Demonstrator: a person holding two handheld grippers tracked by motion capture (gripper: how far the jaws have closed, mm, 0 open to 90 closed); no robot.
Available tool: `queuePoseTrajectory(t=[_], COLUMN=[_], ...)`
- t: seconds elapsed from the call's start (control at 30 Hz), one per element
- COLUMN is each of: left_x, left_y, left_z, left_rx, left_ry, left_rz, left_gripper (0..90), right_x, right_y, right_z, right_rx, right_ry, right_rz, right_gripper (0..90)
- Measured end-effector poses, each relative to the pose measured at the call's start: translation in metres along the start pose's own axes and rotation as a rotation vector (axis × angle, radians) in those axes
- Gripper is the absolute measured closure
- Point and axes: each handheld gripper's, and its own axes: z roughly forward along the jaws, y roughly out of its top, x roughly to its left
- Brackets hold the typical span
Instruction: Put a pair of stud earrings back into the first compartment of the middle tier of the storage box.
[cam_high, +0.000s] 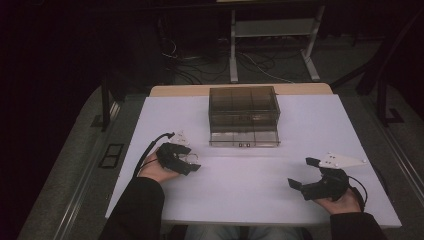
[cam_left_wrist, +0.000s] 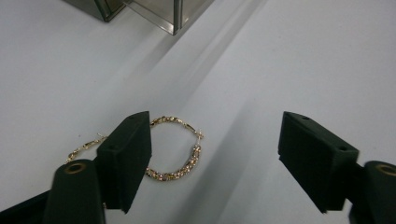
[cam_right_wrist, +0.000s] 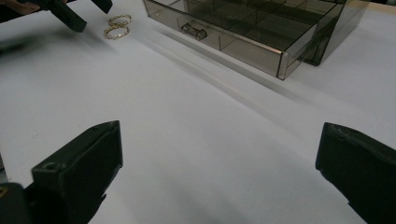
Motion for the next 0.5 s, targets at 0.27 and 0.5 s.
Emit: queuePoseTrajectory(t=[0.27, 0.5], left_x=[0.0, -0.001], left_y=[-0.005, -0.005], left_z=[0.007, 0.015], left_rx=[0.024, 0.047], left_ry=[-0.016, 0.003], left_rz=[0.023, 0.02], left_gripper=[42.8, 52.1], right_x=[0.001, 0.001], right_y=[0.0, 0.0], right_z=[0.002, 0.001], right_rx=[0.009, 0.008], right_ry=[0.004, 0.005], right_rz=[-0.007, -0.01], right_gripper=[0.0, 0.0])
